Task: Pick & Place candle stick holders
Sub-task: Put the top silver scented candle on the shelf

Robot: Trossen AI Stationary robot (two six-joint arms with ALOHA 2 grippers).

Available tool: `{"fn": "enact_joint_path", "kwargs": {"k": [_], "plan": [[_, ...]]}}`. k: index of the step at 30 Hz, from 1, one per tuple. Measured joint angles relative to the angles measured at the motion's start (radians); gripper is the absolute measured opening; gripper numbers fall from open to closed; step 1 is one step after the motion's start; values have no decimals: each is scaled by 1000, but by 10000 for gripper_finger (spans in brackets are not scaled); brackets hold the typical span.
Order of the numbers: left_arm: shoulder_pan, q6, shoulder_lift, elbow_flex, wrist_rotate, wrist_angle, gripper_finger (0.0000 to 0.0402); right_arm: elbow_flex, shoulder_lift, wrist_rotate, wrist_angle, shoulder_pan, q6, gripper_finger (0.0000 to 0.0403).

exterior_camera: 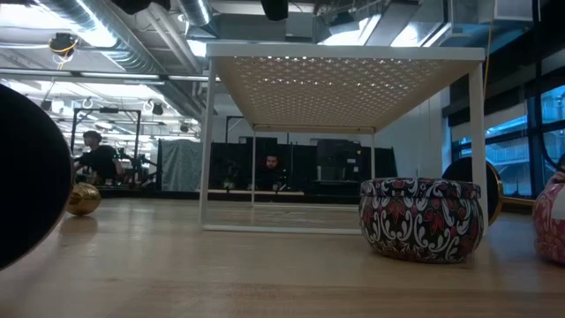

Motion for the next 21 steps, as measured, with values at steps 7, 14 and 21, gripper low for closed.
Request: {"fn": "enact_joint_path", "kwargs": {"k": [7,14,21], "plan": [[0,-7,0,0,0,-3,349,0,0,0,-6,-4,48,356],[0,-16,-1,0,0,-17,349,0,0,0,-18,-4,82,356],[-5,12,-4,0,-67,-19,381,0,0,74,-22,7,101,356]]}}
